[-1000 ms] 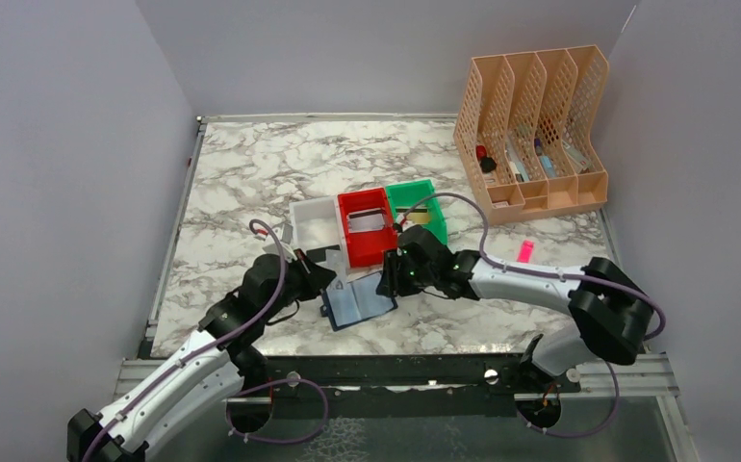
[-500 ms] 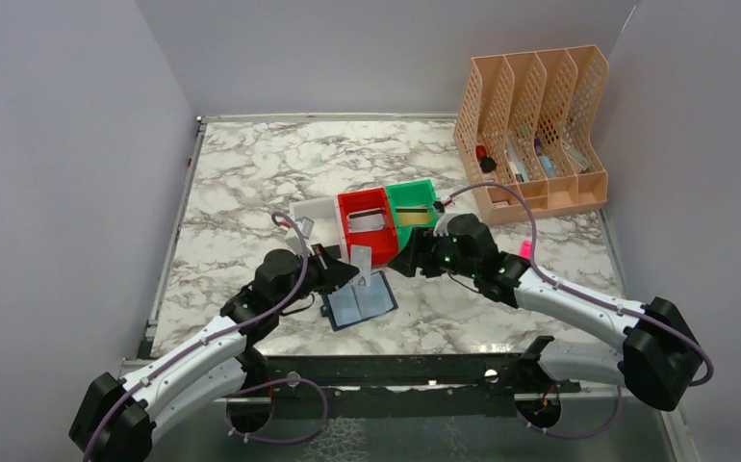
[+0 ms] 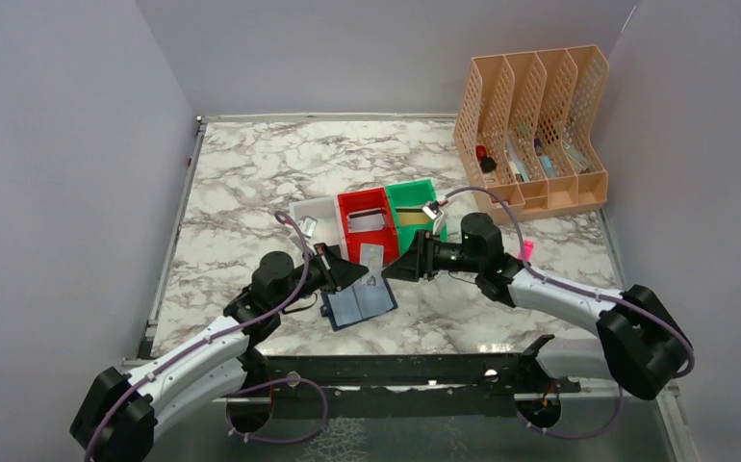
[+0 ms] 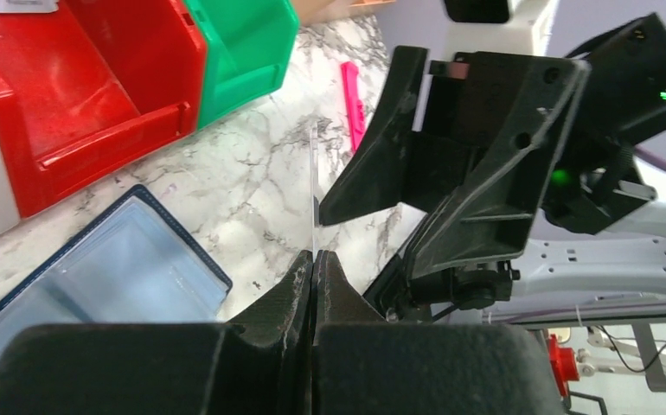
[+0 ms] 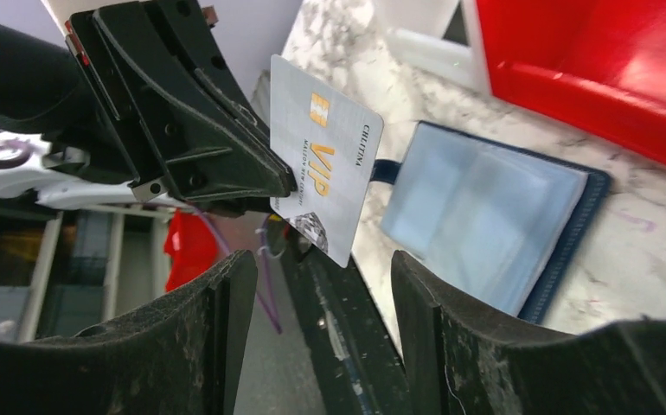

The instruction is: Take the credit cards out of the card holder

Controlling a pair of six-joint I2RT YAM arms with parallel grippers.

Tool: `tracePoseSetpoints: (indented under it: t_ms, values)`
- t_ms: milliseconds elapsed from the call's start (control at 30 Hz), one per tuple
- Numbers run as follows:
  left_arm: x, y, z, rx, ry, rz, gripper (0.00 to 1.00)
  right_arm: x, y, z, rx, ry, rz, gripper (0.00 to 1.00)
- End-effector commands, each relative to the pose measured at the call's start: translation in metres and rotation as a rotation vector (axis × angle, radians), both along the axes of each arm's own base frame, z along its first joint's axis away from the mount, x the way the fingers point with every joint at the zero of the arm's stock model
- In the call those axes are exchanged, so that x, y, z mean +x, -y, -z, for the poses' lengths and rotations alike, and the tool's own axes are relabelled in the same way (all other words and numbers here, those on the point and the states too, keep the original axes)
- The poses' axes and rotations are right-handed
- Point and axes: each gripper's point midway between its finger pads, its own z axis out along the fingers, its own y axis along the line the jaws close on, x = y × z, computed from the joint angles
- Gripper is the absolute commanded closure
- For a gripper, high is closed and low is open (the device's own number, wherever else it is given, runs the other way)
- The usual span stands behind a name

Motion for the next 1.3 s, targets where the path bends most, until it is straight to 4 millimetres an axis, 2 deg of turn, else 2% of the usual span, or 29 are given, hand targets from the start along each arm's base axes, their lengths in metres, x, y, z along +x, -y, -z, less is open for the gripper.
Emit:
tracePoseSetpoints:
  t_ms: [0,300,500,733,933,1067,1267]
  values:
    - [-0.008,0.007,-0.014,-0.062,0.035,0.06,1.0,-0.016,-0.01,-0.017,0.119,-0.013,-0.126,0.39]
    - [-0.013,0.009,-0.021,-0.082,0.051,0.094,1.0,-0.013,-0.013,-0.016,0.143,-0.026,-0.149,0.47]
    - [-0.017,0.014,-0.029,-0.092,0.071,0.137,1.0,-0.009,-0.007,-0.016,0.157,-0.03,-0.143,0.52]
    - [-0.02,0.017,-0.038,-0.113,0.095,0.163,1.0,-0.018,-0.005,-0.026,0.21,-0.011,-0.212,0.61]
    - [-0.022,0.019,-0.045,-0.139,0.114,0.183,1.0,-0.02,-0.004,-0.025,0.216,-0.014,-0.22,0.66]
    - [-0.023,0.02,-0.045,-0.14,0.118,0.19,1.0,-0.022,-0.003,-0.028,0.234,-0.01,-0.225,0.72]
    - [-0.023,0.018,-0.042,-0.145,0.114,0.177,1.0,-0.026,-0.001,-0.031,0.254,0.006,-0.235,0.86]
